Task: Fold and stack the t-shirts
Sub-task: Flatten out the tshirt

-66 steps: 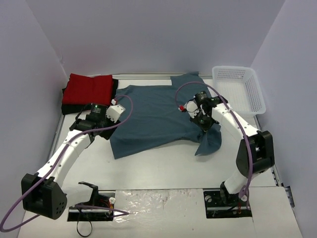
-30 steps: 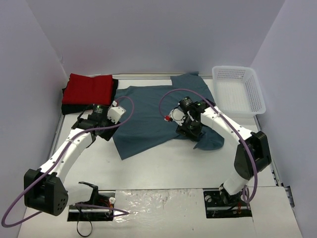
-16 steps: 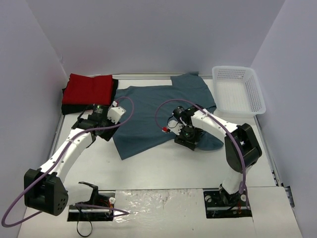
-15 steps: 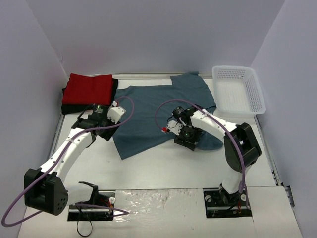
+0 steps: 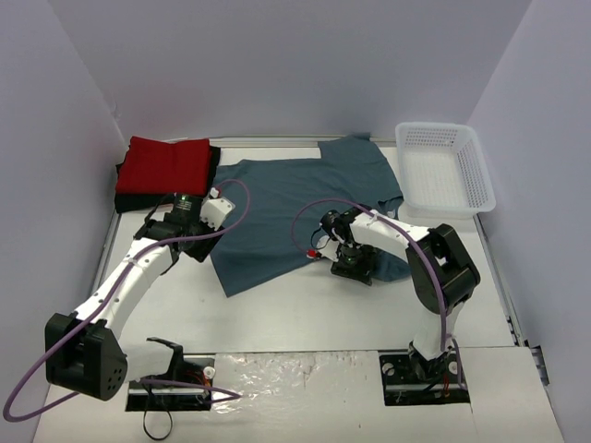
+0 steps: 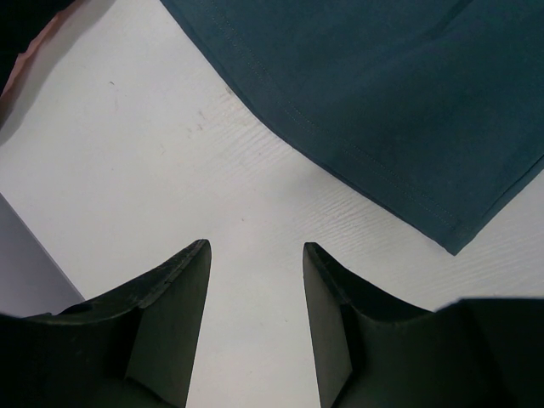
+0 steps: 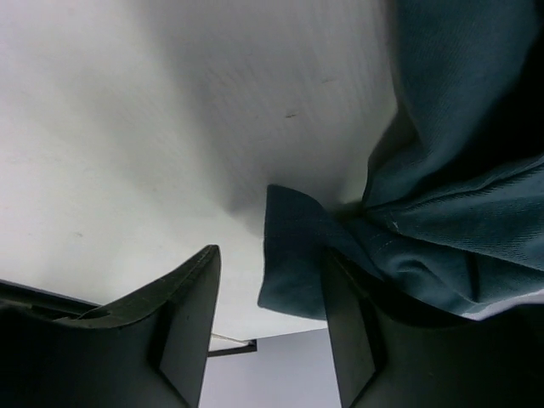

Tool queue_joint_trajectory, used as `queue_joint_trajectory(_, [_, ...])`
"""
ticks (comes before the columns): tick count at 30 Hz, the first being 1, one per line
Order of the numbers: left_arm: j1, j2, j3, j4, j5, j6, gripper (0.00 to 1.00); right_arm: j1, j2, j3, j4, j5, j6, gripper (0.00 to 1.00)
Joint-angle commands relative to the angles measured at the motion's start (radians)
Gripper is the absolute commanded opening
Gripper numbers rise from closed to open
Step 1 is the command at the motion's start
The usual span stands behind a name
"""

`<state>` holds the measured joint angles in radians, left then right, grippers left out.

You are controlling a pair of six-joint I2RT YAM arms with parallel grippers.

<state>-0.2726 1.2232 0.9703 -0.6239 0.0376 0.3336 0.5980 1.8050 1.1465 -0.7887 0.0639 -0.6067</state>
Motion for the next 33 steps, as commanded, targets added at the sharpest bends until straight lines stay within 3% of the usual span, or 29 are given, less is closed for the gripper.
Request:
queue_joint_trajectory(1, [0.009, -0.004, 0.001, -0.008, 0.007, 0.008, 0.46, 0.005, -0.013, -0.022, -0.003, 0.108, 0.018, 0.45])
queue_joint_trajectory(2, [0.009, -0.001, 0.001, -0.010, 0.007, 0.007, 0.46, 0.003, -0.012, -0.030, 0.006, 0.120, 0.021, 0.43])
queue_joint_trajectory(6, [0.009, -0.002, 0.001, -0.008, 0.005, 0.008, 0.46, 0.003, -0.015, -0.028, 0.022, 0.129, 0.030, 0.09])
queue_joint_trajectory(8, [0.009, -0.005, -0.002, -0.007, 0.004, 0.008, 0.46, 0.003, -0.021, -0.024, 0.023, 0.126, 0.036, 0.00])
queue_joint_trajectory(17, [0.009, -0.007, -0.005, -0.003, 0.004, 0.010, 0.46, -0.024, -0.171, 0.012, 0.017, 0.076, 0.062, 0.00])
queue_joint_trajectory(23, [0.009, -0.007, -0.001, -0.005, 0.013, 0.013, 0.46, -0.171, -0.288, 0.025, 0.039, 0.073, 0.097, 0.00])
queue_joint_trajectory(33, [0.007, -0.016, -0.004, -0.011, 0.030, 0.016, 0.46, -0.349, -0.216, -0.034, 0.134, 0.160, 0.108, 0.00])
